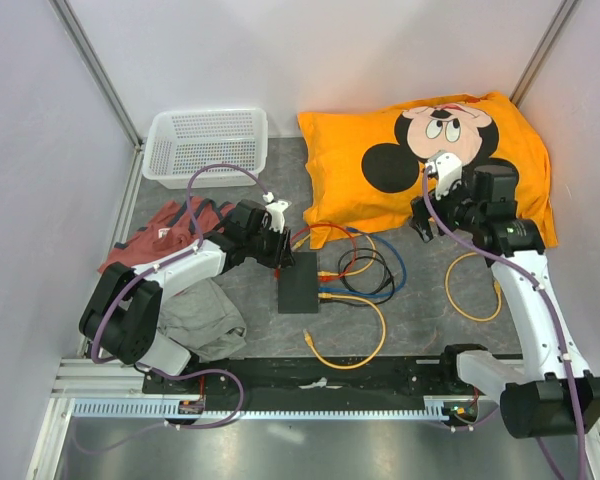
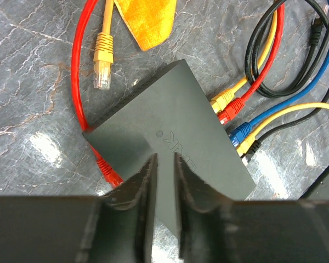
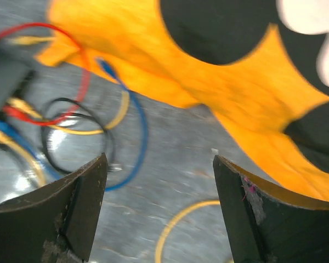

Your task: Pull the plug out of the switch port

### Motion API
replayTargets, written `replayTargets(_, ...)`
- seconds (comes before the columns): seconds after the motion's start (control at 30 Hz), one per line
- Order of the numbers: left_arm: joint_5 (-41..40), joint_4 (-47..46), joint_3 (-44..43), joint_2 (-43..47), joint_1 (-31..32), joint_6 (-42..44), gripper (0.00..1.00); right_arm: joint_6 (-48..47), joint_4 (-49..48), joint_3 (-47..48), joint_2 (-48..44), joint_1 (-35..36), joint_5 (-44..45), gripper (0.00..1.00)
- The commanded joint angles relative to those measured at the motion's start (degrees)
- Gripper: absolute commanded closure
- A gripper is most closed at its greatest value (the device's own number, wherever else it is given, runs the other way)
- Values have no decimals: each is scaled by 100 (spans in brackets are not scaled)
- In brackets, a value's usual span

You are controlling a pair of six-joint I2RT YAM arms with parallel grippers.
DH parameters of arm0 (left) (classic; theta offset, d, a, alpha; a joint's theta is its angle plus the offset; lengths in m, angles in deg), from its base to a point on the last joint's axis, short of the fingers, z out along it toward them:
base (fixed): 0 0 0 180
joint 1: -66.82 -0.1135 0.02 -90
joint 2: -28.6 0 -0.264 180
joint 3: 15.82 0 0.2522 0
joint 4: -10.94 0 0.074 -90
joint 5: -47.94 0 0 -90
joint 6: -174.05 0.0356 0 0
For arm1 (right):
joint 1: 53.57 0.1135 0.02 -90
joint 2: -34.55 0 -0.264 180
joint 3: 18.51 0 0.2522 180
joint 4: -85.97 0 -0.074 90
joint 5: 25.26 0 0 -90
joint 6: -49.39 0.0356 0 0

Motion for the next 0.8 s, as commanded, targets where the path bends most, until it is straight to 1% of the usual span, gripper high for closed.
replayTargets(0.0,-196,-80,-184,72,-20,-27,57,928,15,-158,374,92,-886,15)
replayTargets(0.07,-276,-36,-307,81,-20,157,43,1124,6,-89,488,328,-1203,15)
replayTargets(0.13,-329,-19,-439,64,-38,368,39,1142,58,43,787,731,-1274,15)
replayTargets(0.23,-364,52,-685,-33,-73,404,37,1185,50,438,1296,1154,-1468,14)
replayTargets(0.33,-399,139,-782,2,-90,282,34,1623,-169,764,1719,1269,-1758,12)
replayTargets(0.4,-391,192,-703,89,-117,220,32,1669,-240,896,1981,1392,-1889,12)
replayTargets(0.47,-295,201,-502,256,-161,167,32,1635,-301,932,2132,1673,-1829,12)
replayTargets(0.6,48,210,-150,485,-249,184,32,1398,-205,932,2509,2244,-1969,20)
replayTargets(0.63,84,219,-97,520,-275,219,34,1301,-153,932,2563,2489,-1978,22)
replayTargets(0.77,119,219,-26,573,-310,123,37,722,303,1036,3036,2877,-2136,29)
